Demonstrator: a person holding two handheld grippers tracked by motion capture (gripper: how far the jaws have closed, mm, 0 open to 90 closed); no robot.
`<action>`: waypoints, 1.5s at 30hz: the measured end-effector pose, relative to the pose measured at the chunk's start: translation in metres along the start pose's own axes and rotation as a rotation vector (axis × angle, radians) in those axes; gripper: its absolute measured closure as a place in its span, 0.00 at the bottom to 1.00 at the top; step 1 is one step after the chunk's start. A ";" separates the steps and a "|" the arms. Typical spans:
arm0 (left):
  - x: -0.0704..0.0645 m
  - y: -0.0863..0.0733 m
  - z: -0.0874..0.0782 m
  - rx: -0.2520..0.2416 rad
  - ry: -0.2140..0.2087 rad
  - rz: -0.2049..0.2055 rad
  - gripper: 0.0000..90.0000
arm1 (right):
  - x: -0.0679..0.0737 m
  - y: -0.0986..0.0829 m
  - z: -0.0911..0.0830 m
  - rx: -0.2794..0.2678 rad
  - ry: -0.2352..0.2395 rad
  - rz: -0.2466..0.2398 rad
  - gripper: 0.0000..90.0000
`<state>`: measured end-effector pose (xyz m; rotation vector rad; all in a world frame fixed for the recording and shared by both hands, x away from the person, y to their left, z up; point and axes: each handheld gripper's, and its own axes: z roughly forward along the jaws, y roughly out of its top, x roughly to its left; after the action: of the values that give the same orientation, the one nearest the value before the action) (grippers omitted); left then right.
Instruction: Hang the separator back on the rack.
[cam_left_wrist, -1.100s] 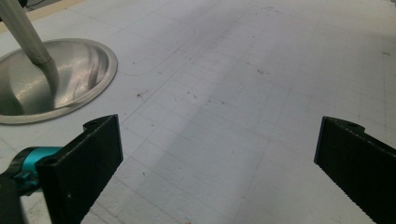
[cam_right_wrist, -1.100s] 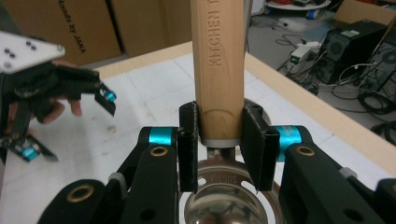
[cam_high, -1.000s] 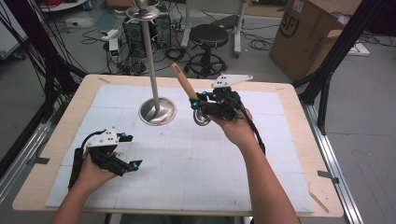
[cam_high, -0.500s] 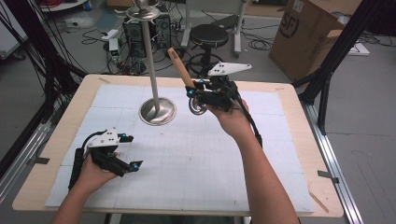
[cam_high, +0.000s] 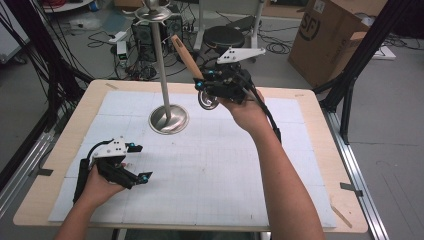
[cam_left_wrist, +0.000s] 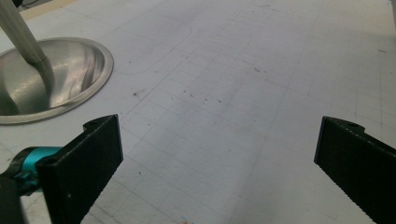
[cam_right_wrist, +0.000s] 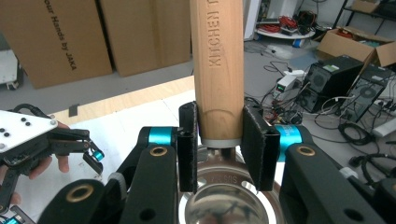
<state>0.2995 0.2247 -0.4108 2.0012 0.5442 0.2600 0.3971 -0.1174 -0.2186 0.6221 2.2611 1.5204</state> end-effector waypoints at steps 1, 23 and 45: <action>0.000 0.000 0.000 0.000 -0.002 0.000 0.02 | 0.000 0.003 0.000 0.006 0.001 -0.010 0.77; 0.001 -0.001 -0.002 0.015 0.003 0.008 0.02 | -0.013 0.032 0.021 0.029 -0.028 -0.039 0.77; 0.003 -0.003 -0.002 0.016 0.001 0.003 0.02 | -0.023 0.029 0.054 0.047 -0.004 -0.008 0.77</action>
<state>0.3001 0.2289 -0.4127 2.0172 0.5453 0.2598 0.4486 -0.0779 -0.2103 0.6276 2.2993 1.4653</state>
